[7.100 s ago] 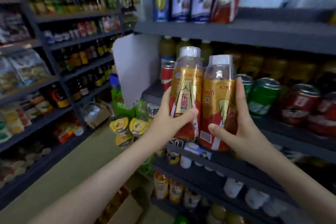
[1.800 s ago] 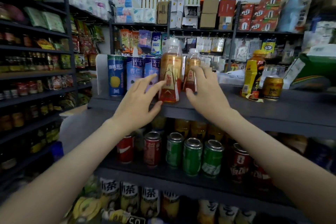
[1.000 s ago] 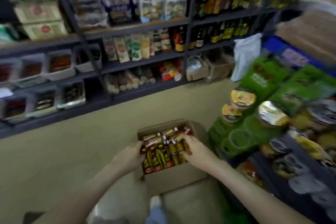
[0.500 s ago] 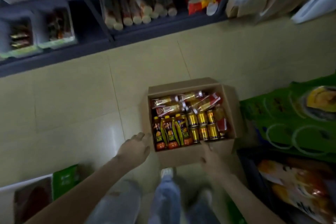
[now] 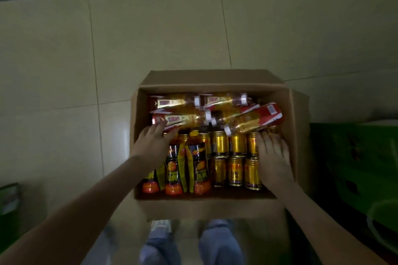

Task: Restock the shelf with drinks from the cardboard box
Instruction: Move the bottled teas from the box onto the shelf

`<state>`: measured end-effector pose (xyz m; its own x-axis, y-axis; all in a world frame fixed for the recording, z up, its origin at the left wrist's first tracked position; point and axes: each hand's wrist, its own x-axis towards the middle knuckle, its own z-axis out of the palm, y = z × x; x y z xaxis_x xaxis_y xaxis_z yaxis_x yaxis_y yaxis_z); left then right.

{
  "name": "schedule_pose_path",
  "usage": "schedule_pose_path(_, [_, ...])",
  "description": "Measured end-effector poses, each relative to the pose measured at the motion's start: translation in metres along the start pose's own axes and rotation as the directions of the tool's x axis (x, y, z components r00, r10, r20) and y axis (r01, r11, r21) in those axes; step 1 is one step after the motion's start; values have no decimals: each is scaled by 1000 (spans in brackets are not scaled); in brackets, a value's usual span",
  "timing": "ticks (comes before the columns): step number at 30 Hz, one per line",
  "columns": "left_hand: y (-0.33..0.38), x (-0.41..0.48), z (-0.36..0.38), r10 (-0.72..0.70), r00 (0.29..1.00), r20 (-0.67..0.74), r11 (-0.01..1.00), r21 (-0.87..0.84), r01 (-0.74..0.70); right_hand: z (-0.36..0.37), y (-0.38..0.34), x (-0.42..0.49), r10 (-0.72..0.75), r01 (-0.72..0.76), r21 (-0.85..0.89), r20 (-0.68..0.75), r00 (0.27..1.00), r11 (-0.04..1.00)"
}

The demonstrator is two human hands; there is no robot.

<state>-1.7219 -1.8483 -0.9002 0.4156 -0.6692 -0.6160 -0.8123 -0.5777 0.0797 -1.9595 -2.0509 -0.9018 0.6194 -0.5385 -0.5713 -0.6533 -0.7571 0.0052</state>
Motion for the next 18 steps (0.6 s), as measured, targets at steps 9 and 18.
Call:
schedule_pose_path(9, [10, 76, 38, 6, 999, -33, 960, 280, 3, 28, 39, 103, -125, 108, -272, -48, 991, 956])
schedule_pose_path(18, [21, 97, 20, -38, 994, 102, 867, 498, -18, 23, 52, 113, -241, 169, -293, -228, 943, 941])
